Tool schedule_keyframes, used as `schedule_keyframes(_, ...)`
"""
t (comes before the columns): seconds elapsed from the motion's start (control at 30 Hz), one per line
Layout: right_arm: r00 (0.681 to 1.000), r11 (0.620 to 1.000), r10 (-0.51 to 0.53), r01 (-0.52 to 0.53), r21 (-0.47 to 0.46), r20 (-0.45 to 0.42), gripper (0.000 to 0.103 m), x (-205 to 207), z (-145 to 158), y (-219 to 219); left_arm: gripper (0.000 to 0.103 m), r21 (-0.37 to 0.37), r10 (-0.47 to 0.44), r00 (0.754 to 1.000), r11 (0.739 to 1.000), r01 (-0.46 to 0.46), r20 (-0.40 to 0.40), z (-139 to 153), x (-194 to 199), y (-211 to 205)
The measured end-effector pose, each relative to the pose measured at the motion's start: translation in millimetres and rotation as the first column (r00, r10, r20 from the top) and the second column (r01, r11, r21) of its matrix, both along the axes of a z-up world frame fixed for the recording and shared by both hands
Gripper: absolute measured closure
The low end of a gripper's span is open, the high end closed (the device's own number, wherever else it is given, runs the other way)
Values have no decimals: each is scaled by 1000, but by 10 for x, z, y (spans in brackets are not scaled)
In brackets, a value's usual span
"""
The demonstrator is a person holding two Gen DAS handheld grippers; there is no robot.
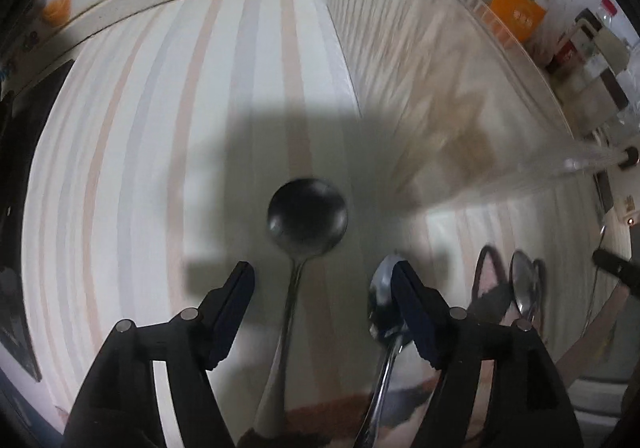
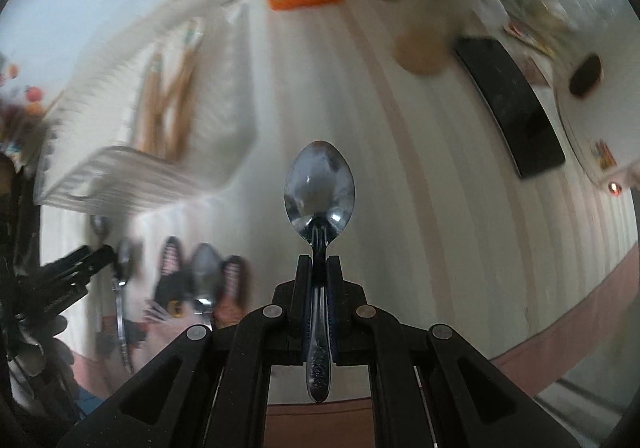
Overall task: Organize utensils
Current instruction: 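Lift the dark spoon with the left tool while the right tool holds its spoon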
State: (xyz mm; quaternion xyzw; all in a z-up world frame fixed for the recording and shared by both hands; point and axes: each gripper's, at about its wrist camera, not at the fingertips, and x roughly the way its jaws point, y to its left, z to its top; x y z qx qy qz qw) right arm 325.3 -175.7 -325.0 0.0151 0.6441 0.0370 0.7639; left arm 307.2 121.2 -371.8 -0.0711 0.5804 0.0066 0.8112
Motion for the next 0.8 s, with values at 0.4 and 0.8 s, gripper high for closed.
schedule_keyframes(0.4, 999, 999, -48, 48, -9, 0, 96, 24, -17, -87, 101, 99, -10, 999, 995, 7, 31, 50, 9, 115)
schedule_keyframes(0.8, 998, 998, 11, -15, 62, 54, 96, 105, 246, 186, 99, -96, 191, 978, 978, -184, 77, 331, -401, 741)
